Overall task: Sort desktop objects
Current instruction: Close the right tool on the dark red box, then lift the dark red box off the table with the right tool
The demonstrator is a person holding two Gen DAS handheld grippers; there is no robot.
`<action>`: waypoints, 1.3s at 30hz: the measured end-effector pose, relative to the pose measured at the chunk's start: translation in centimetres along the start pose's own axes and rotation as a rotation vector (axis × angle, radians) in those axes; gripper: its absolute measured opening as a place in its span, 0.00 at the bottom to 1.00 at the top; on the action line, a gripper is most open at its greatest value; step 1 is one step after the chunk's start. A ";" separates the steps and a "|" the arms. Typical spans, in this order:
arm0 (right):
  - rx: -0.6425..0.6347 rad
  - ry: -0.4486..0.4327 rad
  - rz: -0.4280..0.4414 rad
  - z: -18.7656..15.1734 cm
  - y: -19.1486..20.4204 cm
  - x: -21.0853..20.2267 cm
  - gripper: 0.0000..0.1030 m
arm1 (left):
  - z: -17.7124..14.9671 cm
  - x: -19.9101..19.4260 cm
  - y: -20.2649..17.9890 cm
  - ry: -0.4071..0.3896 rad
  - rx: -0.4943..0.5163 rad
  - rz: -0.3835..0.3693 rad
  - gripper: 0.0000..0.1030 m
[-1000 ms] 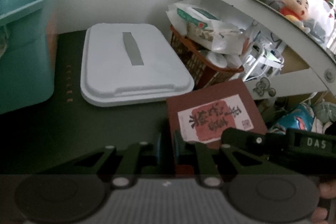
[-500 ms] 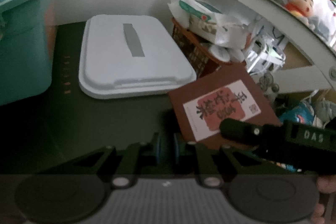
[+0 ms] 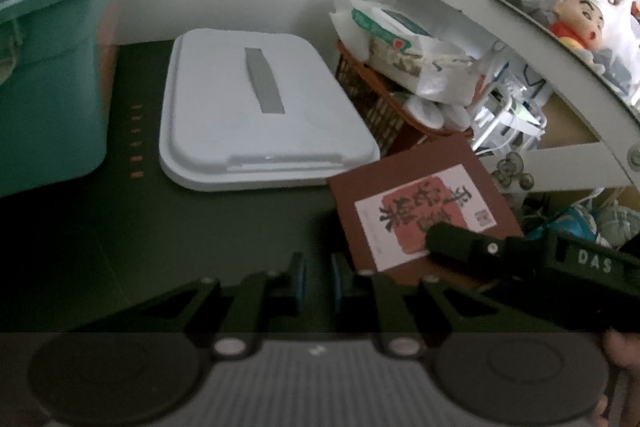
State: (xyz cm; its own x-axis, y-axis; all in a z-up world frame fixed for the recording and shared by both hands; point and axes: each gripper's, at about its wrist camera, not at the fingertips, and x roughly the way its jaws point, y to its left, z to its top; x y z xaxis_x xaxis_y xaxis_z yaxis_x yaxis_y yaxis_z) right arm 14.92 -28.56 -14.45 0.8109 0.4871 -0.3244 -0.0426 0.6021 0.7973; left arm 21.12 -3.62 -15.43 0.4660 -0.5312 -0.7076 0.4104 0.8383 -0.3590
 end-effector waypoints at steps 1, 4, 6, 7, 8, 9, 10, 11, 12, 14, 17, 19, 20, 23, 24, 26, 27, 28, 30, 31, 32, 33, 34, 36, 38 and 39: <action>-0.005 -0.005 -0.002 0.0 0.1 -0.1 0.58 | 0.0 -0.1 -0.1 0.000 0.000 -0.002 0.14; -0.027 -0.011 -0.005 0.1 0.5 0.0 0.58 | -0.1 -0.2 -0.3 0.001 0.005 -0.010 0.14; -0.044 -0.011 -0.008 0.1 0.8 0.1 0.58 | -0.1 -0.2 -0.5 0.002 0.009 -0.017 0.14; -0.054 -0.009 -0.013 0.2 1.0 0.3 0.57 | -0.1 -0.3 -0.6 0.002 0.011 -0.018 0.14; -0.063 -0.006 -0.018 0.3 1.1 0.5 0.57 | -0.1 -0.3 -0.7 0.001 0.014 -0.019 0.14; -0.072 -0.004 -0.022 0.4 1.2 0.6 0.57 | -0.1 -0.4 -0.7 0.001 0.014 -0.019 0.14; -0.074 -0.004 -0.025 0.5 1.3 0.8 0.57 | -0.2 -0.4 -0.6 0.001 0.013 -0.020 0.14; -0.074 -0.004 -0.027 0.6 1.3 0.9 0.57 | -0.2 -0.5 -0.6 0.001 0.012 -0.021 0.14; -0.073 -0.002 -0.029 0.8 1.3 1.0 0.57 | -0.2 -0.5 -0.5 0.000 0.011 -0.020 0.14; -0.076 0.003 -0.035 0.9 1.3 1.2 0.57 | -0.1 -0.6 -0.4 -0.003 0.006 -0.019 0.14; -0.078 0.014 -0.045 0.8 1.2 1.4 0.57 | 0.0 -0.8 -0.3 -0.009 0.003 -0.023 0.14; -0.075 0.023 -0.048 0.7 1.1 1.6 0.57 | 0.0 -0.9 -0.3 -0.012 0.001 -0.024 0.14; -0.073 0.023 -0.044 0.6 1.0 1.7 0.55 | 0.1 -0.9 -0.2 -0.013 0.000 -0.024 0.14; -0.080 0.023 -0.024 0.5 1.2 2.0 0.51 | 0.1 -0.8 -0.2 -0.014 -0.004 -0.024 0.14; -0.089 0.024 -0.014 0.4 1.2 2.0 0.50 | 0.2 -0.8 -0.2 -0.013 -0.005 -0.026 0.14; -0.096 0.025 -0.004 0.3 1.3 1.9 0.48 | 0.3 -0.7 -0.3 -0.015 -0.001 -0.028 0.14; -0.097 0.026 -0.003 0.3 1.3 1.8 0.47 | 0.3 -0.8 -0.3 -0.016 0.003 -0.029 0.14; -0.100 0.024 -0.003 0.3 1.4 1.7 0.46 | 0.4 -0.8 -0.3 -0.018 0.005 -0.029 0.14; -0.105 0.019 -0.008 0.2 1.5 1.5 0.45 | 0.4 -1.0 -0.3 -0.021 0.007 -0.030 0.15; -0.105 0.015 -0.011 0.2 1.5 1.5 0.45 | 0.4 -1.0 -0.4 -0.021 0.008 -0.031 0.15; -0.105 0.012 -0.014 0.1 1.5 1.3 0.45 | 0.4 -1.1 -0.4 -0.021 0.008 -0.031 0.15; -0.109 0.008 -0.021 0.0 1.6 1.2 0.45 | 0.3 -1.1 -0.4 -0.020 0.008 -0.032 0.15; -0.112 0.004 -0.028 -0.1 1.7 1.0 0.45 | 0.3 -1.1 -0.4 -0.020 0.008 -0.033 0.15; -0.128 -0.009 -0.049 -0.2 1.9 0.5 0.44 | 0.4 -1.3 -0.5 -0.023 0.011 -0.039 0.15; -0.162 -0.019 -0.072 -0.3 2.3 0.0 0.44 | 0.4 -1.6 -0.7 -0.030 0.015 -0.046 0.15; -0.179 -0.024 -0.083 -0.3 2.5 -0.3 0.43 | 0.5 -1.8 -0.7 -0.034 0.015 -0.048 0.15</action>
State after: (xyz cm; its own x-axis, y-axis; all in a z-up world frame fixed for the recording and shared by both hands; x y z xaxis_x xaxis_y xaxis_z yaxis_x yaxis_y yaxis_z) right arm 14.43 -27.01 -12.47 0.8292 0.4177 -0.3714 -0.0768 0.7433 0.6645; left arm 20.38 -3.34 -13.65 0.4712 -0.5750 -0.6688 0.4447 0.8097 -0.3828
